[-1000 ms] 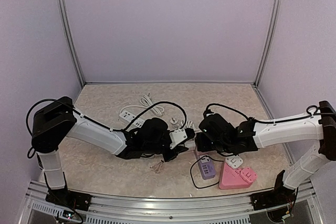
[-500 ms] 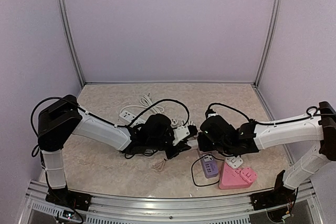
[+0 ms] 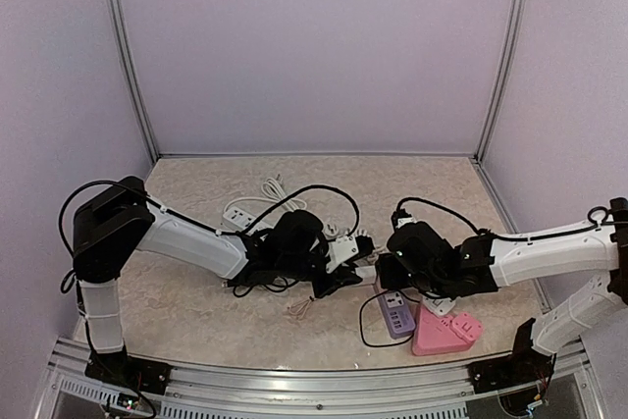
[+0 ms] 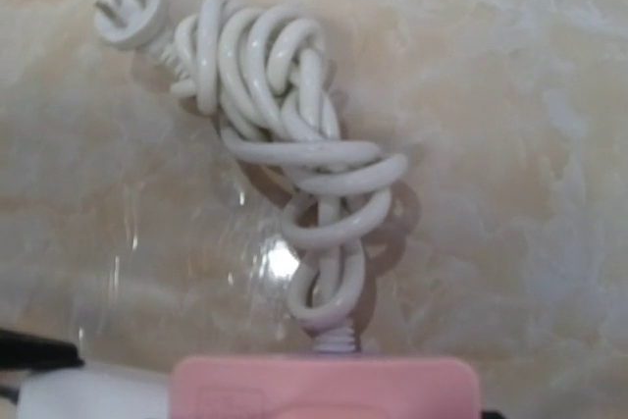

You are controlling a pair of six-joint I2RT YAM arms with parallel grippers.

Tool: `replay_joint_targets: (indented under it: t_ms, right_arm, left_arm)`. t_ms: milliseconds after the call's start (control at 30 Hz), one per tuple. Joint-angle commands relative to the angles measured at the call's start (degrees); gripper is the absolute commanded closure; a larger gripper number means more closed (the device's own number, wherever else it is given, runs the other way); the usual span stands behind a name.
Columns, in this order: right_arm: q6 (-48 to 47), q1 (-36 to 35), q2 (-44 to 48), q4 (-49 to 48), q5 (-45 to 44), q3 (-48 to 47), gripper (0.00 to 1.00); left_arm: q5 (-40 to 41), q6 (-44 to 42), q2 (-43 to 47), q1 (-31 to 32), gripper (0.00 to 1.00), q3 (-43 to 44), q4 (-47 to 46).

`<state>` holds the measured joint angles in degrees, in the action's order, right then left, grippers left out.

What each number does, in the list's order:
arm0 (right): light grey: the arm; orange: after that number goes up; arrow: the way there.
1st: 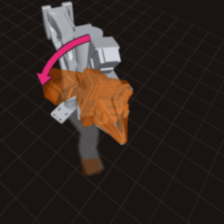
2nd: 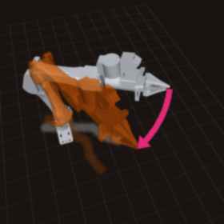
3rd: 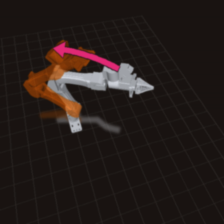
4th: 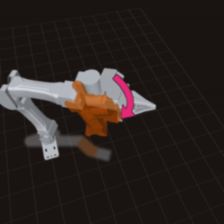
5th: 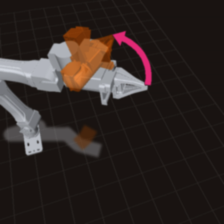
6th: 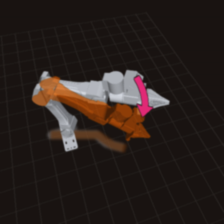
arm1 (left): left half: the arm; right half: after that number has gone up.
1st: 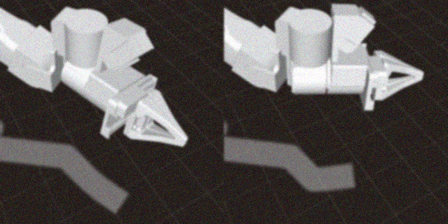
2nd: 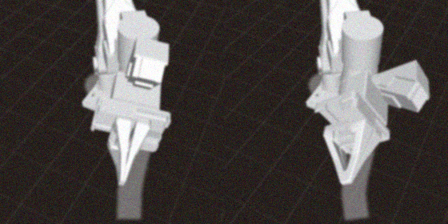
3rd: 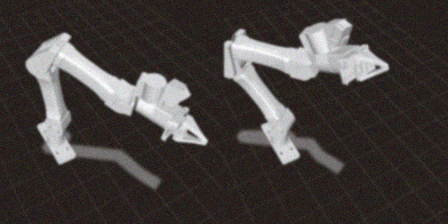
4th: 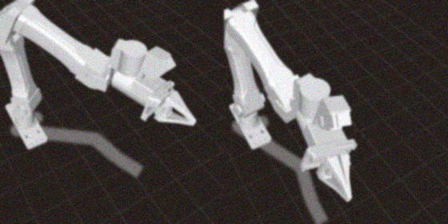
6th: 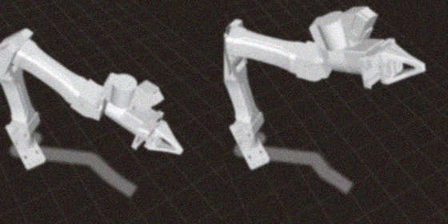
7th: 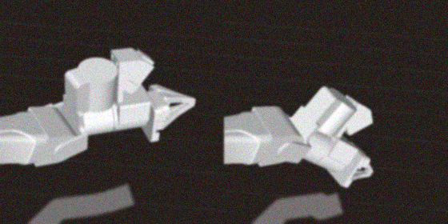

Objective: Insert the plug
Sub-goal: Insert the plug into the socket.

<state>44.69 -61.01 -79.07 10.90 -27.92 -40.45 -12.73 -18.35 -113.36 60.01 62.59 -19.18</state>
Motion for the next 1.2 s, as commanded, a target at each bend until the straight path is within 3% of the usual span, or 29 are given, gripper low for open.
replay_joint_targets:
  t_ms: [0,267,333,367,567,767,1000,1167]
  right_arm:
    - [-0.73,-5.54,-0.66,4.51,22.69,-0.24,0.7]
    - [-5.15,-4.43,8.37,11.07,20.41,-4.29,0.31]
    - [-6.12,-3.45,10.36,11.48,20.98,-4.67,0.07]
    - [-6.63,-2.84,11.2,11.95,21.23,-4.77,0.01]
    - [-9.93,0.3,15.45,13.73,24.53,-4.28,0.0]
    - [-19.18,6.86,18.38,18.83,30.34,-4.02,0.0]
    - [-17.98,10.29,17.22,12.52,36.41,0.68,0.01]
    - [-33.9,12.94,19.04,16.49,40.51,-4.66,0.0]
  left_arm:
    - [-5.39,-4.06,2.4,3.13,1.0,2.93,-8.54]
    - [-5.05,-6.83,1.73,3.32,1.0,0.56,-7.48]
    - [-5.09,-6.54,1.61,3.29,1.0,0.61,-7.98]
    - [-5.05,-6.46,1.4,3.3,1.0,0.53,-8.22]
    - [-4.72,-6.45,1.21,3.49,1.0,-0.13,-9.79]
    - [-4.46,-7.27,1.63,3.47,1.0,-1.15,-10.61]
    - [-3.78,-6.08,1.67,3.56,1.0,-2.31,-11.24]
    - [-3.93,-4.67,0.98,3.7,1.0,-2.73,-12.93]
